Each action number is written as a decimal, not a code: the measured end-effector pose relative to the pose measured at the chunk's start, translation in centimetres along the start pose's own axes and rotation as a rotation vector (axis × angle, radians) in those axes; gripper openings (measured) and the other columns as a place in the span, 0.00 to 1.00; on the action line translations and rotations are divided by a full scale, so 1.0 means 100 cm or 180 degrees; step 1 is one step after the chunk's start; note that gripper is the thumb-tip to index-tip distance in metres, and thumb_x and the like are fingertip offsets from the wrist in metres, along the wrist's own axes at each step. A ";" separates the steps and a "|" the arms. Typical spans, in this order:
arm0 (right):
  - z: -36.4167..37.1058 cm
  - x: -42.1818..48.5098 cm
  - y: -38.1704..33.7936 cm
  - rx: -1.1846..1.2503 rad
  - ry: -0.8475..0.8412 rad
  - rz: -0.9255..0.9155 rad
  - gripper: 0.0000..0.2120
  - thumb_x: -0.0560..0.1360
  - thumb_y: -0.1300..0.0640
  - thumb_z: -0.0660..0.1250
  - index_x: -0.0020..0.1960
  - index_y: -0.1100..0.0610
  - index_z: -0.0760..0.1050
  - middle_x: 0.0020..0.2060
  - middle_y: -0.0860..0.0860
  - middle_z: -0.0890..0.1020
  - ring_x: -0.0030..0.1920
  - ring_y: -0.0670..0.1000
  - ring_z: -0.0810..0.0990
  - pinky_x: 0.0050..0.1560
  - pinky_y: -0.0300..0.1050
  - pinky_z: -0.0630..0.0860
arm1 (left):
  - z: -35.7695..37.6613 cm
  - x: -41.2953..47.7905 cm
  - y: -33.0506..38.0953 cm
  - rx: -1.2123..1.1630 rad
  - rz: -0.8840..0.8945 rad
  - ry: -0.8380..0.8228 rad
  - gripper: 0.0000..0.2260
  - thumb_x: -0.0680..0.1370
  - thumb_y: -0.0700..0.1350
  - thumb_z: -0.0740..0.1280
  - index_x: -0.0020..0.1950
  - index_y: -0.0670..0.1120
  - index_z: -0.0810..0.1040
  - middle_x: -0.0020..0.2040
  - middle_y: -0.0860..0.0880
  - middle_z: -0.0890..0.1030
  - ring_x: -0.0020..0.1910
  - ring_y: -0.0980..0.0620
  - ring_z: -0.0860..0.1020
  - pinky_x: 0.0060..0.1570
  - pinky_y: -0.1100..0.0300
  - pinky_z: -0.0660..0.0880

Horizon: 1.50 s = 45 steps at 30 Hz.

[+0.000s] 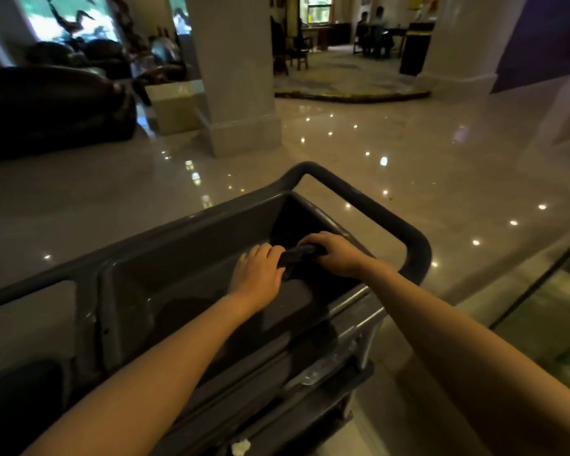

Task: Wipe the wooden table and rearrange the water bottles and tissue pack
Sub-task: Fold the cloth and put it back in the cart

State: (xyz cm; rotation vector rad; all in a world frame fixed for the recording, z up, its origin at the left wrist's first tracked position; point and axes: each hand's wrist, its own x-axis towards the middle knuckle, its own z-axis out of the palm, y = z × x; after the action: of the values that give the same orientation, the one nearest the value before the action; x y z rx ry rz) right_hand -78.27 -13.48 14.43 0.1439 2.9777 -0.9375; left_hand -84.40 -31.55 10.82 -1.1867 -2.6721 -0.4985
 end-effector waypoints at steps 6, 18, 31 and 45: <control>0.047 0.055 -0.036 0.0408 -0.0299 -0.0160 0.16 0.73 0.65 0.66 0.60 0.57 0.75 0.56 0.56 0.79 0.57 0.54 0.77 0.58 0.45 0.72 | -0.002 -0.028 -0.060 0.0149 -0.0665 -0.0032 0.16 0.77 0.49 0.63 0.64 0.49 0.69 0.59 0.48 0.74 0.59 0.49 0.73 0.59 0.54 0.70; 0.112 0.153 -0.033 0.0452 -0.1241 -0.0290 0.15 0.72 0.62 0.64 0.59 0.55 0.73 0.54 0.57 0.79 0.50 0.52 0.77 0.47 0.42 0.72 | 0.039 -0.032 -0.116 0.0242 -0.1761 -0.0424 0.20 0.79 0.51 0.59 0.70 0.50 0.64 0.64 0.49 0.71 0.64 0.50 0.69 0.65 0.53 0.66; 0.164 0.205 0.002 -0.0268 -0.1471 -0.0177 0.26 0.77 0.56 0.62 0.72 0.59 0.61 0.67 0.61 0.70 0.66 0.62 0.70 0.65 0.53 0.69 | 0.100 -0.018 -0.140 0.0152 -0.2651 -0.0892 0.25 0.81 0.52 0.52 0.76 0.51 0.49 0.76 0.46 0.57 0.75 0.46 0.56 0.73 0.49 0.54; 0.180 0.196 -0.003 -0.1707 -0.1489 -0.0333 0.48 0.70 0.33 0.64 0.77 0.48 0.40 0.77 0.57 0.40 0.76 0.66 0.41 0.73 0.66 0.43 | 0.102 -0.031 -0.157 -0.0107 -0.2665 -0.1536 0.32 0.78 0.61 0.54 0.75 0.57 0.38 0.78 0.49 0.39 0.76 0.46 0.37 0.72 0.39 0.38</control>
State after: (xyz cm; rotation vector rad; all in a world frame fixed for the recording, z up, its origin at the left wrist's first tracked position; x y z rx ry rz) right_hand -97.99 -22.36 -0.98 -0.2112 2.6819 -0.1154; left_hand -94.29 -39.77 -3.21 -0.1160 -3.5305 -0.3832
